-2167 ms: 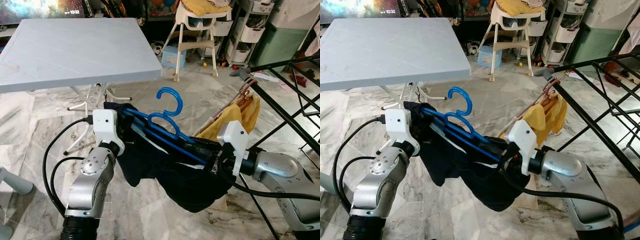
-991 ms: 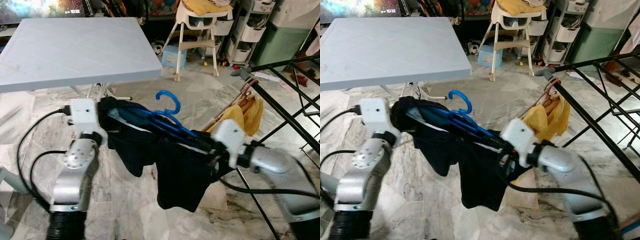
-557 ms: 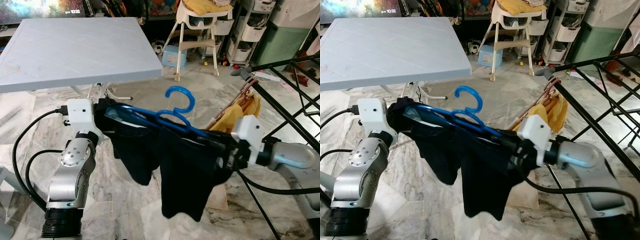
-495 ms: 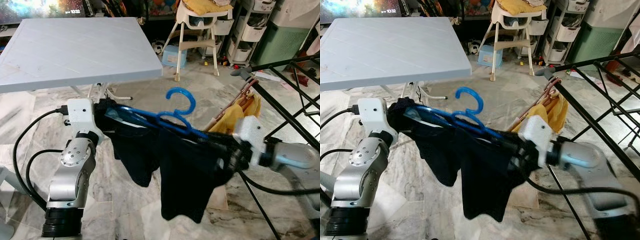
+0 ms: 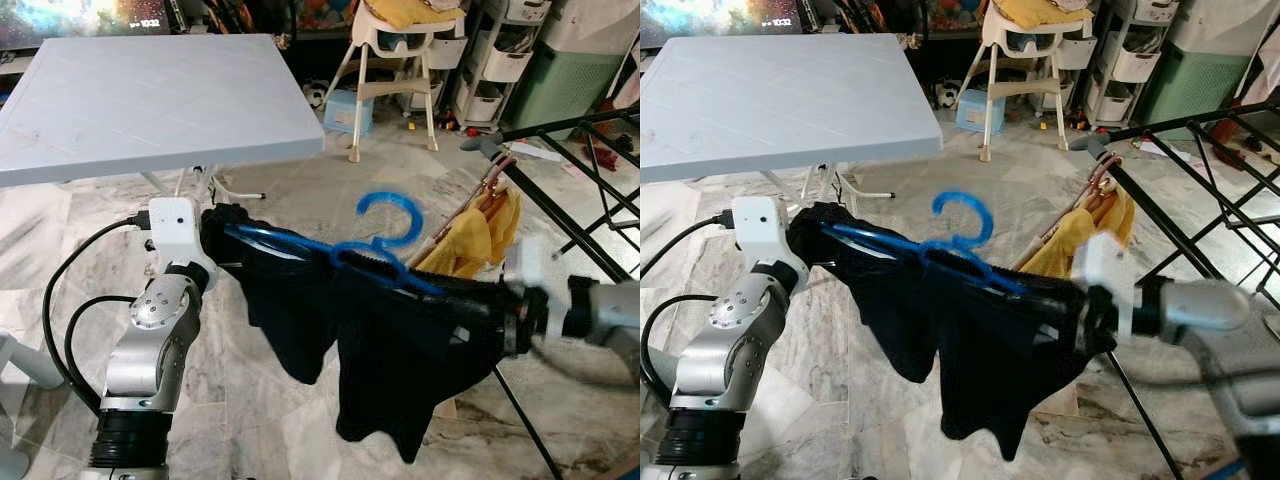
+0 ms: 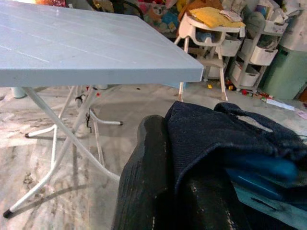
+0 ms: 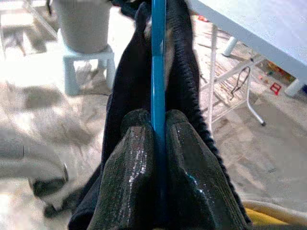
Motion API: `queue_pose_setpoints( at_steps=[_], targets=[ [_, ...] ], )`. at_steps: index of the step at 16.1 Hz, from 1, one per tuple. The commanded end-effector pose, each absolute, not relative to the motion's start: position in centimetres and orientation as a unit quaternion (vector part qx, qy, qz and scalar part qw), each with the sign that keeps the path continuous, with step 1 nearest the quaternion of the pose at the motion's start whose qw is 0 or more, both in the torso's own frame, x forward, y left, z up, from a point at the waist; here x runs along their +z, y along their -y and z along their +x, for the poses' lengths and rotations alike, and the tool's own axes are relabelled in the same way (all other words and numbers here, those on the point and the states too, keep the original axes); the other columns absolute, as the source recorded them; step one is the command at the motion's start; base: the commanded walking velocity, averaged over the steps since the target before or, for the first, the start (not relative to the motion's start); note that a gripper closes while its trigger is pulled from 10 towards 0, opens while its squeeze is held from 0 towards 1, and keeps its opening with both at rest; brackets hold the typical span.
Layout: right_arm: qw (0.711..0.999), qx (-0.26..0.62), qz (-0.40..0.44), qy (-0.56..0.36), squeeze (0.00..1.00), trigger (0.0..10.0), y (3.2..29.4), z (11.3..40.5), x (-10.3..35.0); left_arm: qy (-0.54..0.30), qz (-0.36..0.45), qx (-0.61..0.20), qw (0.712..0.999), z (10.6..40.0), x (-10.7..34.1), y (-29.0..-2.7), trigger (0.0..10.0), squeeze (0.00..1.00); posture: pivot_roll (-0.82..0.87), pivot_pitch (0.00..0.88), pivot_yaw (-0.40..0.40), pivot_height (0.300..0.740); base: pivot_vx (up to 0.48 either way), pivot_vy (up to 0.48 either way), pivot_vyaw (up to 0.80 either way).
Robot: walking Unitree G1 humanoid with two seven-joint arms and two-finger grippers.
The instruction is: Hang hanger
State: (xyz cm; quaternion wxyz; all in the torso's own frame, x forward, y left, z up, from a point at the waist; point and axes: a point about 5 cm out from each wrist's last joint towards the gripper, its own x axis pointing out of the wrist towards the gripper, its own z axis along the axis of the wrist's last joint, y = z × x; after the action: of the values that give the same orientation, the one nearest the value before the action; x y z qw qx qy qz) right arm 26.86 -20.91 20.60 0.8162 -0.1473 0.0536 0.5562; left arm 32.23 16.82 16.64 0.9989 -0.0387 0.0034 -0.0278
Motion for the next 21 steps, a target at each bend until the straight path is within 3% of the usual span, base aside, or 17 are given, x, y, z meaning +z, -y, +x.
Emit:
queue_pose_setpoints(
  at_steps=[1,4,9,11,14,16,20,21],
  targets=[
    [0.845,0.513,-0.14,-0.055,0.0,10.0,23.8,26.8,22.2,-0.01,-0.018,0.099,0.995,31.6,16.6,-22.5,0.0,0.0,-0.05,0.079,-0.03,0.74,0.0,0.0,0.0],
    [0.857,0.494,-0.143,-0.017,0.0,10.0,22.5,27.7,22.0,-0.021,-0.04,0.068,0.997,31.5,16.0,-20.6,0.0,0.0,-0.04,0.077,-0.029,0.74,0.0,0.0,0.0],
    [0.867,0.486,-0.107,-0.004,0.0,10.0,21.3,28.2,21.5,-0.016,-0.087,0.078,0.993,31.3,15.9,-20.1,0.0,0.0,-0.04,0.074,-0.032,0.74,0.0,0.0,0.0],
    [0.88,0.468,-0.081,0.017,0.0,10.0,20.6,28.6,21.7,-0.02,-0.08,0.065,0.994,31.4,15.8,-19.8,0.0,0.0,-0.03,0.071,-0.034,0.74,0.0,0.0,0.0],
    [0.906,0.419,-0.039,0.056,0.0,10.0,18.6,29.3,21.9,-0.017,-0.045,0.016,0.999,31.0,15.5,-17.1,0.0,0.0,-0.03,0.071,-0.034,0.74,0.0,0.0,0.0],
    [0.924,0.374,0.0,0.074,0.0,10.0,17.3,29.7,21.7,-0.023,-0.039,-0.007,0.999,30.6,14.8,-15.5,0.9,0.0,-0.04,0.069,-0.033,0.74,0.0,0.0,0.0],
    [0.943,0.321,0.037,0.081,0.0,10.0,15.2,30.0,21.2,-0.035,-0.044,-0.044,0.997,30.0,13.8,-12.6,4.5,0.0,-0.04,0.068,-0.037,0.74,0.0,0.0,0.0],
    [0.948,0.303,0.053,0.081,0.0,10.0,14.8,30.1,21.2,-0.028,-0.049,-0.05,0.997,30.0,13.9,-12.2,3.3,0.0,-0.04,0.067,-0.038,0.74,0.0,0.0,0.0]
  ],
)
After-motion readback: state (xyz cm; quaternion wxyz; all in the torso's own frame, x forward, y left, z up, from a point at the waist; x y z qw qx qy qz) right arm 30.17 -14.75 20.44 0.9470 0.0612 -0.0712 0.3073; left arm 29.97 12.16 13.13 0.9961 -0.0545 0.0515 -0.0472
